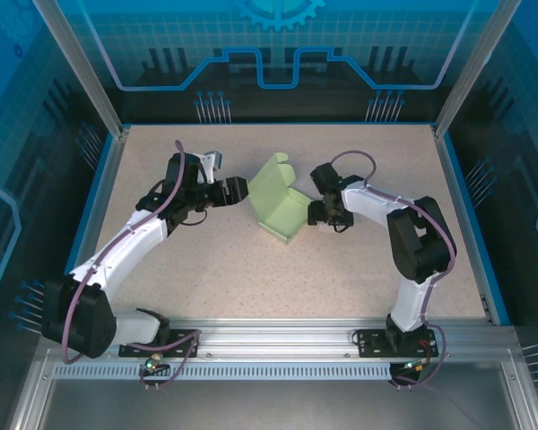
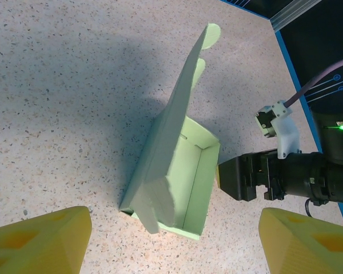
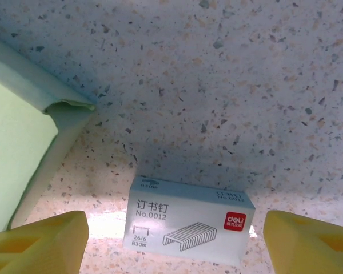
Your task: Fold the paper box
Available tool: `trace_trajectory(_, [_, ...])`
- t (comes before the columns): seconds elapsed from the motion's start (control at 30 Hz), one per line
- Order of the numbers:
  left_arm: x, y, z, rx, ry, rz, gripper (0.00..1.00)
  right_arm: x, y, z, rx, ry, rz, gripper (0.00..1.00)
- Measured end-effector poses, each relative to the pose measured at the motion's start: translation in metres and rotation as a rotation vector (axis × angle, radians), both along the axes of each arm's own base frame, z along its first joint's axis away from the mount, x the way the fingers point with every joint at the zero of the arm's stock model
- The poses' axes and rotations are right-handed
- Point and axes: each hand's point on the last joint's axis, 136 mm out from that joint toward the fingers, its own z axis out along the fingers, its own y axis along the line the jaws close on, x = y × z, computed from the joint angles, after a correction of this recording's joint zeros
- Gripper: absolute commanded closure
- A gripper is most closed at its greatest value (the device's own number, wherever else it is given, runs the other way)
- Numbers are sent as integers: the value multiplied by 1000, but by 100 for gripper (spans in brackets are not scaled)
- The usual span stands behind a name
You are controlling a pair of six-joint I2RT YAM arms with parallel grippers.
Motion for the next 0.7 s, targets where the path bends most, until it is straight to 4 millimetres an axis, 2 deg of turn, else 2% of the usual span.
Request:
trace_trajectory(0.13, [0,0,-1,2,3,0,22,4,2,-2,4,-5,-9,22])
trace_trajectory(0.3, [1,0,-5,10,11,-5,22,1,-1,-18,-12,32,-15,23])
trace_trajectory(0.47, [0,-2,-7,17,11,-14,22,2,-1,-16,-8,25,-16,25])
trace_trajectory(0.7, [1,-3,-11,21,19,-17,22,3,-2,-18,5,15,-22,35])
